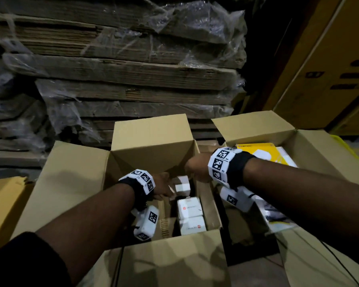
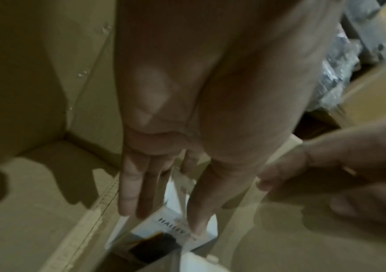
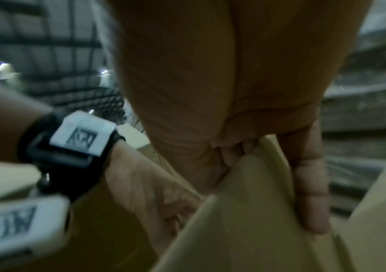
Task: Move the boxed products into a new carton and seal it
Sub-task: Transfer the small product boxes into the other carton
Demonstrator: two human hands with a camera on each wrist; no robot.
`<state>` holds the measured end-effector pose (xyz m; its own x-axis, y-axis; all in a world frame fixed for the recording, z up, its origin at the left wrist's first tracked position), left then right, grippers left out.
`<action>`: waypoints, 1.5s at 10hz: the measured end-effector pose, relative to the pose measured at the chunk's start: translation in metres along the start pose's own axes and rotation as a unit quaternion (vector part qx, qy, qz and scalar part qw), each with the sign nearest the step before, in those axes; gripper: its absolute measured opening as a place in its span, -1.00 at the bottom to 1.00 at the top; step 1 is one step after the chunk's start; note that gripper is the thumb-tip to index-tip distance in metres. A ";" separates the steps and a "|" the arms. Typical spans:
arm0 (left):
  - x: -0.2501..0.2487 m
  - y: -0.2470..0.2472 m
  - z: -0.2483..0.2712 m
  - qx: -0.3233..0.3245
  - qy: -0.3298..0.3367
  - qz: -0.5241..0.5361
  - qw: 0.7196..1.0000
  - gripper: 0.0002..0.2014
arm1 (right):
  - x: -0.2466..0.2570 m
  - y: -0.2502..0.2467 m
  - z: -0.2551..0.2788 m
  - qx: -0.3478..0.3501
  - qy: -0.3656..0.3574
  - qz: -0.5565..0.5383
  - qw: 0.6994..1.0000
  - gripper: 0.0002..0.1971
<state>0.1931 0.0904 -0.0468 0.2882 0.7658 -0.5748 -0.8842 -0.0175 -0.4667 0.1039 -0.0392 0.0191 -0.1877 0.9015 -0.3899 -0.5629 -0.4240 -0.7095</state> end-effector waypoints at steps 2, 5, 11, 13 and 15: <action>-0.002 0.005 -0.008 -0.048 0.056 -0.047 0.996 -0.44 | 0.004 0.007 -0.003 -0.025 -0.015 -0.047 0.998 -0.64; -0.003 0.017 -0.021 -0.072 0.086 -0.075 0.991 -0.43 | 0.004 0.020 -0.002 -0.082 0.006 -0.153 0.985 -0.74; -0.032 -0.015 0.021 -0.099 0.113 -0.104 0.983 -0.64 | -0.016 -0.007 0.049 -0.167 0.031 -0.241 0.956 -0.62; -0.089 -0.040 0.071 -0.166 0.217 0.056 0.960 -0.77 | -0.078 0.011 0.124 -0.261 0.120 -0.351 0.891 -0.80; -0.167 -0.013 0.086 -0.129 0.332 0.077 0.931 -0.72 | -0.146 0.094 0.164 -0.200 0.301 -0.362 0.859 -0.91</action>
<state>0.1247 0.0180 0.1132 0.4056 0.1760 -0.8969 -0.8403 -0.3143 -0.4417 -0.0540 -0.1967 0.1058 0.6130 0.7847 0.0921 -0.0119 0.1258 -0.9920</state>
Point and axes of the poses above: each hand's wrist, its own z-axis away from the middle knuckle, its own y-axis out of the palm, x = y × z, the point moved 1 cm from there along -z, towards the middle knuckle, and after that the axes turned 14 degrees about z, right-handed, at the moved point
